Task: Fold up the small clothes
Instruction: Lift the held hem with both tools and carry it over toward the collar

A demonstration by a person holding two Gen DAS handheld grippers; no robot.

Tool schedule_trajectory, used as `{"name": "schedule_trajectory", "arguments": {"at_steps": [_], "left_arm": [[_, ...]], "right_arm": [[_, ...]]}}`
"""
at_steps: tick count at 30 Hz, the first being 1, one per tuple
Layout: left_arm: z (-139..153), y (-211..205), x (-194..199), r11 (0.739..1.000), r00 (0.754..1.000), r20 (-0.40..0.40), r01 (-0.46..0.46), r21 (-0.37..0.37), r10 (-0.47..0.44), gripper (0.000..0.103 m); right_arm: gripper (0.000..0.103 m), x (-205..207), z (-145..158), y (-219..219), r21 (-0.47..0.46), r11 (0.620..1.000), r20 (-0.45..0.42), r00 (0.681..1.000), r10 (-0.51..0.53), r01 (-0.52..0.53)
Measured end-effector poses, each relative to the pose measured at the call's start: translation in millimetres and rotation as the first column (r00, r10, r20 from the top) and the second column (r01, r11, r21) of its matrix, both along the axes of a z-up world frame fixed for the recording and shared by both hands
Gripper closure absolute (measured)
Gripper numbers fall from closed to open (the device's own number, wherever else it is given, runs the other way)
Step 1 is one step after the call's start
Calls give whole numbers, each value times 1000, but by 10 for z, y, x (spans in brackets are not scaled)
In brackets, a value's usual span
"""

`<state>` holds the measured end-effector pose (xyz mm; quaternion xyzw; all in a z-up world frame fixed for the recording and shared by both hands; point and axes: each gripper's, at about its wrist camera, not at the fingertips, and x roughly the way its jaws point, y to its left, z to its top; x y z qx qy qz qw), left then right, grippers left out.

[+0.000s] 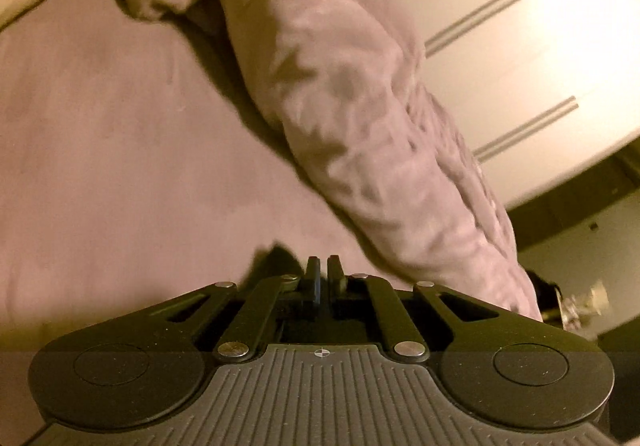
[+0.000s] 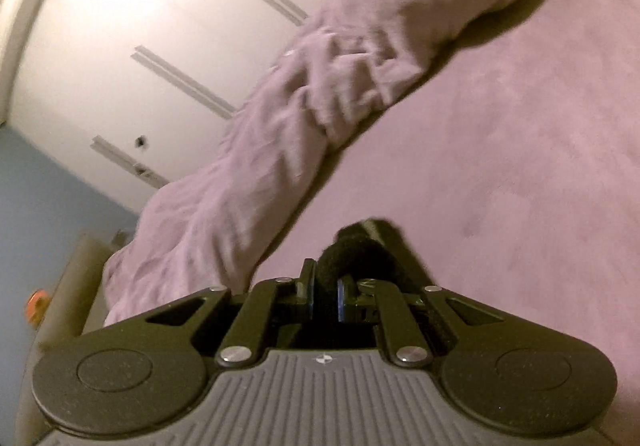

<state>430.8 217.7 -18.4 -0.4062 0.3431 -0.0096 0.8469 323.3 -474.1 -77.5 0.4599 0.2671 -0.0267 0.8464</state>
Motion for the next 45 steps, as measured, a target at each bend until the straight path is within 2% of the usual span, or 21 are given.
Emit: {"name": "schedule_trajectory", "arguments": {"at_steps": [3,4,5,6,7,9,12,14,17,21,24,25,26,27,28,29,31,33,37,43,45], "left_arm": [[-67,5,89,1000,1000,10,17,25,-17,99],[-113,-14,59,998,998,8,59,36,-59,89],[-186,-62,70,994,996,-11,89,60,-89,63],[-266,-110,64,989,993,-40,116,91,-113,49],[-352,-159,57,983,990,-61,133,130,-126,41],[-521,-234,88,961,981,-96,188,203,-171,41],[-682,-257,97,963,970,-91,237,126,-227,41],[-655,-317,133,954,967,-64,254,156,-247,41],[-527,-485,198,912,953,-38,300,280,-302,39],[-525,-706,249,839,898,-57,429,335,-436,38],[-607,-784,265,810,889,-101,450,377,-447,38],[-633,-789,275,812,887,-106,454,368,-448,42],[-649,-793,279,814,885,-102,459,356,-454,50],[-653,-814,275,806,876,-96,474,356,-472,57],[-658,-850,267,788,868,-100,485,380,-486,79],[-667,-897,268,771,866,-115,487,410,-486,88],[-692,-962,260,759,868,-133,484,436,-478,90],[-643,-982,199,772,886,-94,443,457,-453,92],[-456,-839,109,841,931,2,327,430,-364,93],[-127,-571,119,900,963,104,190,391,-249,93],[-20,-512,147,910,969,135,142,389,-208,93]], "right_arm": [[94,150,-131,-35,20,999,4,999,-36,36],[91,182,-185,-3,27,999,-4,1000,-20,20],[89,216,-246,15,30,1000,-9,1000,7,-7],[85,247,-301,36,17,999,-23,999,32,-32],[84,241,-345,88,-14,999,-46,998,47,-47],[83,185,-395,125,-62,995,-41,997,72,-75],[83,108,-473,97,-58,994,-37,995,94,-97],[83,94,-512,71,-49,993,-41,994,104,-106],[83,106,-524,88,-53,992,-38,992,116,-118],[83,148,-538,138,-44,989,-31,990,137,-138],[83,147,-539,169,-52,988,-30,989,146,-147],[83,150,-541,168,-49,988,-29,989,146,-148],[83,147,-542,165,-46,988,-28,989,147,-148],[83,141,-541,160,-45,988,-29,989,147,-148],[83,143,-541,154,-44,988,-29,988,149,-150],[83,141,-536,156,-47,987,-29,988,152,-154],[83,151,-520,170,-71,985,-30,987,157,-158],[88,155,-502,199,-99,983,-29,988,152,-154],[92,122,-428,262,-156,976,-11,988,152,-152],[93,134,-241,231,-144,983,53,991,124,-115],[93,180,-180,235,-145,984,70,991,114,-103]]}}
